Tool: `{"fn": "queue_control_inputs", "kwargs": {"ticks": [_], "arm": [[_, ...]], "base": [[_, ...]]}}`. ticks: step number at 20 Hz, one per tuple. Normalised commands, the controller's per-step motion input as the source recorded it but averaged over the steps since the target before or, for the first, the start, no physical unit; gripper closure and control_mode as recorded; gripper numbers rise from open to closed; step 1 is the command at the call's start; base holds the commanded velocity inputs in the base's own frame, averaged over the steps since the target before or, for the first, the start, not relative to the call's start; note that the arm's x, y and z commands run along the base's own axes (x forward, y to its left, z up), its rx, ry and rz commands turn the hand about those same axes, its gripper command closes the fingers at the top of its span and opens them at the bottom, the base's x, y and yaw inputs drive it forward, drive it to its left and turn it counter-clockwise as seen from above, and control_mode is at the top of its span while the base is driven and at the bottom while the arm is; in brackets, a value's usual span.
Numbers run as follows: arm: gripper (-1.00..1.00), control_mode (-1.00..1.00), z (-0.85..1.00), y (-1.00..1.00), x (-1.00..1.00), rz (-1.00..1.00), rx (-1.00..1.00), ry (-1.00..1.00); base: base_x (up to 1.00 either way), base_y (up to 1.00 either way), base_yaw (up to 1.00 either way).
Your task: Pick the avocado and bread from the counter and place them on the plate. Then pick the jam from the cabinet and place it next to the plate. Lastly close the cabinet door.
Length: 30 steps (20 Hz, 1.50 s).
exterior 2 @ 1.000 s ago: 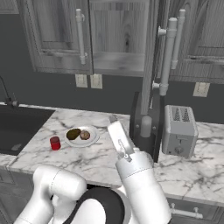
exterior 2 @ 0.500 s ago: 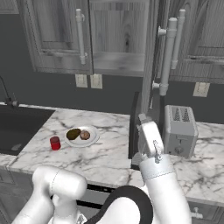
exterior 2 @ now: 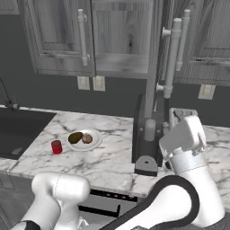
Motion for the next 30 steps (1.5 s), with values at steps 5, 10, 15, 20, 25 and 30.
{"fn": "queue_control_inputs", "kwargs": {"ticks": [5,10,15,20,25,30], "arm": [[-1.00,-1.00,0.00,-0.63,0.52,0.19,0.10,0.15],[-1.00,-1.00,0.00,-0.57,0.56,0.22,0.09,0.18],[-1.00,-1.00,0.00,-0.54,0.50,0.24,0.07,0.16],[-1.00,-1.00,-0.02,-0.26,0.48,0.26,0.02,0.20],[-1.00,-1.00,-0.12,0.00,0.43,0.24,0.00,0.27],[-1.00,-1.00,-0.07,0.00,0.42,0.20,0.00,0.25]], "base": [[0.00,0.00,0.00],[0.00,0.00,0.00],[0.00,0.00,0.00],[0.00,0.00,0.00],[0.00,0.00,0.00],[0.00,0.00,0.00]]}}
